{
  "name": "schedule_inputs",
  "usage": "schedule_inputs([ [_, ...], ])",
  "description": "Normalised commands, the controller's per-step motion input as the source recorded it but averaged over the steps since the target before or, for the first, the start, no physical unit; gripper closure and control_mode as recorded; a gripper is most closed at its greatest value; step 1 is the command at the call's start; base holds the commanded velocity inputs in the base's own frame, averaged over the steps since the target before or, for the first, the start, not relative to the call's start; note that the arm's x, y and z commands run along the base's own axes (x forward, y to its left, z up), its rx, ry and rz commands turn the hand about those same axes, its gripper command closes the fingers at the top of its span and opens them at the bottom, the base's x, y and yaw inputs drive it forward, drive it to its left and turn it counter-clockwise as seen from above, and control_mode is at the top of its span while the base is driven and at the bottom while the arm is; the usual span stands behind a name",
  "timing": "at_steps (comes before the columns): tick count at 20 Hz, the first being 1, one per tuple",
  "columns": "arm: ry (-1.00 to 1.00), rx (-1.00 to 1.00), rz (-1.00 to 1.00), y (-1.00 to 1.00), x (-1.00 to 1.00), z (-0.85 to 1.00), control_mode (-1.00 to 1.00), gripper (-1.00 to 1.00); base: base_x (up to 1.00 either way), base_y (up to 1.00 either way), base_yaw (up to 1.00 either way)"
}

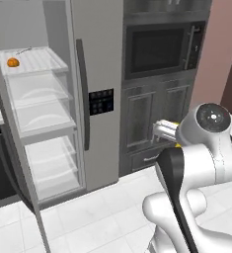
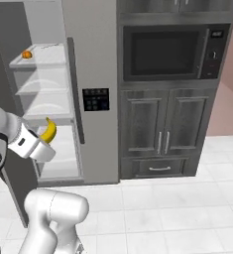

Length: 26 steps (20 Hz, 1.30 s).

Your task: Pick the orange and banana from the fridge and place them on the plate next to the blender to make a fruit smoothie.

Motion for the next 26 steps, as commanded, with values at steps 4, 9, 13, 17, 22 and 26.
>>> schedule_inputs([
  [4,0.0,0.0,0.0,0.0,0.0,0.0,1.0,1.0,-0.76,-0.08,0.04],
  [9,0.0,0.0,0.0,0.0,0.0,0.0,1.0,1.0,-0.58,0.0,0.48],
  [13,0.0,0.0,0.0,0.0,0.0,0.0,1.0,1.0,-0.16,-0.21,0.58],
  [17,0.0,0.0,0.0,0.0,0.0,0.0,1.0,1.0,0.0,-0.98,0.5],
  [22,0.0,0.0,0.0,0.0,0.0,0.0,1.0,1.0,0.04,-0.99,0.5],
  [26,0.0,0.0,0.0,0.0,0.0,0.0,1.0,1.0,0.0,-0.96,0.51],
])
